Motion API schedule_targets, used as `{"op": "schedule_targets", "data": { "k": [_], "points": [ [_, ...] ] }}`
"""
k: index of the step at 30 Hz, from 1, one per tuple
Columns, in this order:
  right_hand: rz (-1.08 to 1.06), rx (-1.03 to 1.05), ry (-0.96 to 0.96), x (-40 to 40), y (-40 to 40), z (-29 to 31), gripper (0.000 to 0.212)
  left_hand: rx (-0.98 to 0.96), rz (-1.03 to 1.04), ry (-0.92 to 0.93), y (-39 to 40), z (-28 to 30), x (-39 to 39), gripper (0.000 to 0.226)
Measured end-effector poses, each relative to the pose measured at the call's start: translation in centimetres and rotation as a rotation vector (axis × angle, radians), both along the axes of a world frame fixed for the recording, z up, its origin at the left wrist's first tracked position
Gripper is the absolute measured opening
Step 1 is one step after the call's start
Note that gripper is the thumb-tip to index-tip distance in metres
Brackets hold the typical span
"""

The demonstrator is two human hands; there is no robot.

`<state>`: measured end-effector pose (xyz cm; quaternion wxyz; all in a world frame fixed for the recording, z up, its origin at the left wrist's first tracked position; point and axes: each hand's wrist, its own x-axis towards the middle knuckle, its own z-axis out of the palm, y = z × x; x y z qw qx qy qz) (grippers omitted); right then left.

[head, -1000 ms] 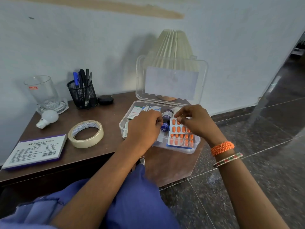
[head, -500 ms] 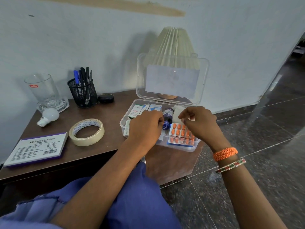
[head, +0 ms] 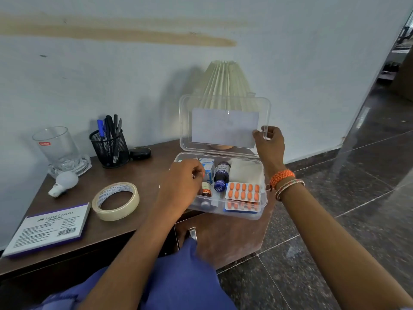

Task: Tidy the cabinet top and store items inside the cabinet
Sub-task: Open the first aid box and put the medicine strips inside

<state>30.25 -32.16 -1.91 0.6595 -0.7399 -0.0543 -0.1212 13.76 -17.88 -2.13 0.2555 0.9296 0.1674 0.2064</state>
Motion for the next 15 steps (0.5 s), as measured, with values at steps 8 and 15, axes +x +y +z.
{"op": "schedule_targets", "data": {
  "k": [8, 15],
  "points": [
    [-0.046, -0.139, -0.254, -1.4, -1.0, 0.6, 0.013, 0.291, 0.007, -0.138, 0.1, 1.5, -0.9, 0.021],
    [0.064, -0.364, -0.460, -5.0, -3.9, -0.8, 0.008, 0.782, -0.109, -0.463, 0.7, 1.3, -1.9, 0.044]
  ]
}}
